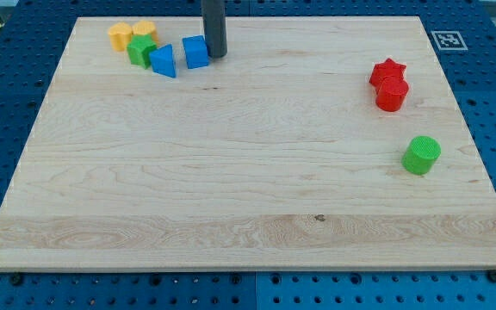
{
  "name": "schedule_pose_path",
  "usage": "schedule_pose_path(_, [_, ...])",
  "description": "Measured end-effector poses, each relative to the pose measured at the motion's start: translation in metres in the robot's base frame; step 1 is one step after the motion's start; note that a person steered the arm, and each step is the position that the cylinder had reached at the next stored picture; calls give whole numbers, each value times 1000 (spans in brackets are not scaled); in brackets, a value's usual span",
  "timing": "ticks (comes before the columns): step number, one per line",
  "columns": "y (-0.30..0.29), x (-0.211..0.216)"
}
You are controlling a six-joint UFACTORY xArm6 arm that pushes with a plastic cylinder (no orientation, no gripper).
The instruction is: Slide the red star closer to the blue cube
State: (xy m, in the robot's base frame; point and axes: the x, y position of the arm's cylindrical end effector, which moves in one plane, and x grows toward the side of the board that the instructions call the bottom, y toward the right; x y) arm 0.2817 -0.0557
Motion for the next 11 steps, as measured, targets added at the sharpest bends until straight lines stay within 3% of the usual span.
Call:
schedule_pose_path(1, [-27, 0])
schedule_pose_path(2, [-9, -8])
schedule_pose_path(3, [92, -27])
schedule_pose_path(5, [322, -26])
schedule_pose_path(6, [373, 24])
schedule_pose_path(7, [339, 52])
schedule_pose_path(9, [240, 57])
schedule_pose_path(11, [211, 75])
